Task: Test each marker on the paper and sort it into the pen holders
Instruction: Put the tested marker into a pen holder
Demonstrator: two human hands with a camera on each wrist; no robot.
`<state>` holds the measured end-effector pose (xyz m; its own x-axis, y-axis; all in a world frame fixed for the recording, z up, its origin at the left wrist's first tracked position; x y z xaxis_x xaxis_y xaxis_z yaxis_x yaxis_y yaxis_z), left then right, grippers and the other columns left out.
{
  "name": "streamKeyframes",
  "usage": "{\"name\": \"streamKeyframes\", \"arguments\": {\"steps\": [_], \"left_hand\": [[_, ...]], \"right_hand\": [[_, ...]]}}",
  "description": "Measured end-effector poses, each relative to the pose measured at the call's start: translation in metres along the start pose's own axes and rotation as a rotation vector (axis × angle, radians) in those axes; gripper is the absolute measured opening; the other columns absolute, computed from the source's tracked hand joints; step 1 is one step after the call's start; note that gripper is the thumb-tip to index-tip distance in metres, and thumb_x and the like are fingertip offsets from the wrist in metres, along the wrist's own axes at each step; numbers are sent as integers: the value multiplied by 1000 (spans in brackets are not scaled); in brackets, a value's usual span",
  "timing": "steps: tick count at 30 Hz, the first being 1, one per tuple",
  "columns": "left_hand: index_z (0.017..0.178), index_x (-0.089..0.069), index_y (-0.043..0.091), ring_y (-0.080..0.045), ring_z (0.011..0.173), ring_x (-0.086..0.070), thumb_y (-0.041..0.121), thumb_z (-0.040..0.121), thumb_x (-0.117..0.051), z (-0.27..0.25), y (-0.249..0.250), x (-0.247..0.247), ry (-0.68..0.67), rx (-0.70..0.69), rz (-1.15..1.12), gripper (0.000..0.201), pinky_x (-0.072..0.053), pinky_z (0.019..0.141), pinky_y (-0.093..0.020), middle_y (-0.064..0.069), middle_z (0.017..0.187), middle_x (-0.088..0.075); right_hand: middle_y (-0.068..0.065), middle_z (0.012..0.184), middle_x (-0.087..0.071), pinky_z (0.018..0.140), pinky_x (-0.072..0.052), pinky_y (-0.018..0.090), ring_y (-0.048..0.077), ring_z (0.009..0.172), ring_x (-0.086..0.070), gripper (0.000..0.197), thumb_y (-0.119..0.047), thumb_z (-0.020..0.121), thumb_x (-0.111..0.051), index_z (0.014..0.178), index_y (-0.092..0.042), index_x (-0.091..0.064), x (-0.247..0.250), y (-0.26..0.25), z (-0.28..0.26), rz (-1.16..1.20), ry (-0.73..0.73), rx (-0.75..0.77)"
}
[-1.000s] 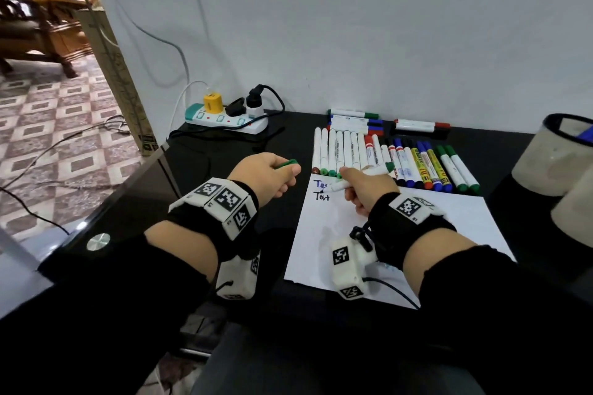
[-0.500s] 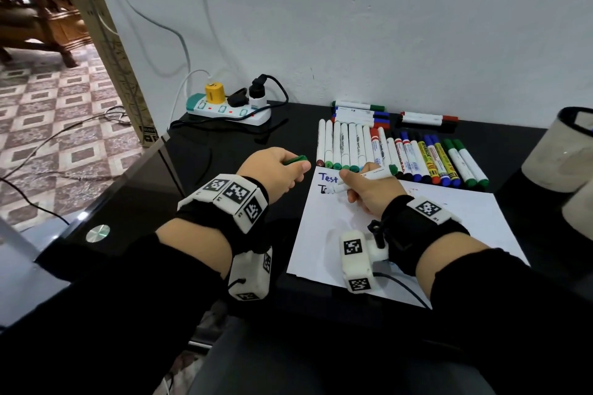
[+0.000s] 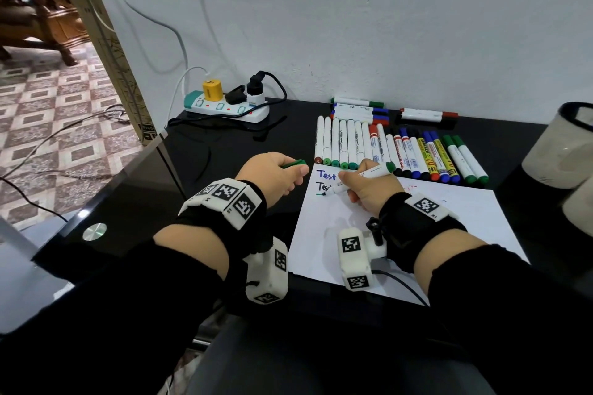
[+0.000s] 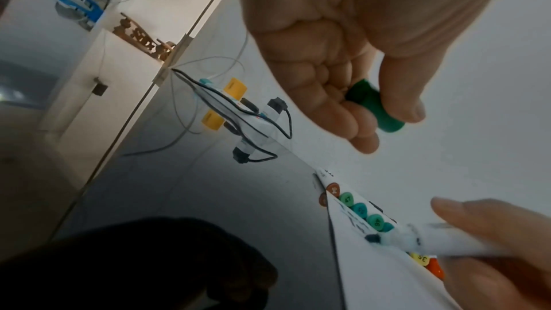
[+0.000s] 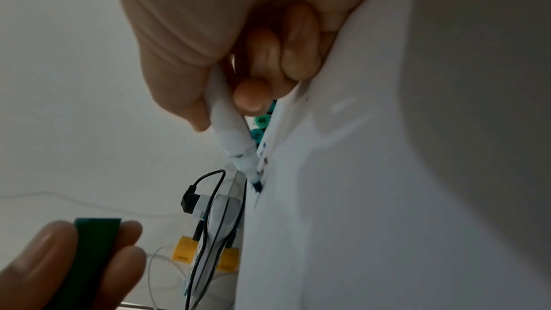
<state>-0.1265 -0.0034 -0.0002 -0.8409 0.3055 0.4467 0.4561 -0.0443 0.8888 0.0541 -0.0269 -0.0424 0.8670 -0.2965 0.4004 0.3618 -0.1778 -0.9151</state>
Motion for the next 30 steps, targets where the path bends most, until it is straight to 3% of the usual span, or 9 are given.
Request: {"name": "streamKeyframes", "arguments": {"steps": [2, 6, 9, 15, 19, 23, 28, 30], "left_hand": [[91, -58, 17, -5, 62, -49, 20, 94, -55, 2, 1, -1, 3, -5, 19, 5, -46, 65, -17, 7, 72, -58], [83, -59, 25, -10, 69, -56, 30, 91, -58, 8, 7, 4, 0, -6, 164, 10, -52, 82, -30, 5, 81, -66], [92, -62, 24, -15, 83, -63, 36, 90, -57, 9, 12, 10, 1, -7, 334, 13, -52, 87, -34, 2, 93, -70], [114, -60, 19, -16, 94, -61, 39, 91, -54, 5, 15, 6, -52, 13, 536, 31, -48, 89, -31, 0, 102, -67], [115, -59, 18, -13, 89, -56, 39, 92, -53, 1, 18, -4, -81, -17, 611, 31, -42, 79, -25, 1, 101, -63], [115, -61, 18, -15, 95, -59, 39, 92, -53, 3, 16, -2, -75, -4, 598, 32, -44, 82, -27, 0, 103, -66], [114, -61, 19, -15, 94, -61, 40, 92, -53, 5, 12, -2, -85, 19, 594, 31, -46, 83, -27, 0, 101, -67], [114, -61, 18, -15, 95, -61, 39, 92, -53, 6, 11, -2, -86, 21, 584, 31, -46, 84, -28, 0, 102, -67]], "right_hand": [[-6, 41, -53, 60, -37, 30, 17, 53, -44, 32, -29, 88, -61, 66, -19, -40, 0, 0, 0, 14, 0, 0], [-6, 46, -53, 63, -40, 29, 16, 53, -46, 34, -30, 89, -62, 65, -19, -41, -2, -2, -3, -14, -26, -6], [0, 50, -51, 59, -38, 27, 16, 50, -44, 36, -24, 88, -63, 63, -19, -38, -2, -2, -5, 10, -24, -17], [-4, 44, -50, 54, -35, 25, 13, 46, -41, 35, -24, 89, -61, 64, -18, -36, 2, -2, -5, 9, 6, -21], [-1, 46, -50, 53, -35, 25, 12, 44, -41, 33, -22, 88, -60, 66, -18, -37, 2, -4, -6, -8, 16, -15], [-1, 48, -49, 54, -34, 26, 15, 48, -40, 33, -22, 88, -61, 66, -18, -37, 4, -4, -8, 22, 23, -30], [2, 48, -45, 40, -31, 17, 9, 37, -36, 34, -14, 86, -60, 64, -18, -34, 3, -4, -9, 40, 18, -44], [2, 50, -46, 43, -32, 20, 12, 41, -37, 32, -13, 86, -59, 64, -18, -35, 5, -3, -8, 65, 34, -51]]}}
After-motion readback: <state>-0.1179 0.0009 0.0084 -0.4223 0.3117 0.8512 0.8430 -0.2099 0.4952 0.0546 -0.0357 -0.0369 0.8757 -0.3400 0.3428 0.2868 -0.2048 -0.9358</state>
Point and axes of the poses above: each hand's wrist, its own z-axis towards the middle knuckle, its own x-axis out of the back of the hand, y = z × x, the point moved 7 cm from there along z, towards the middle knuckle
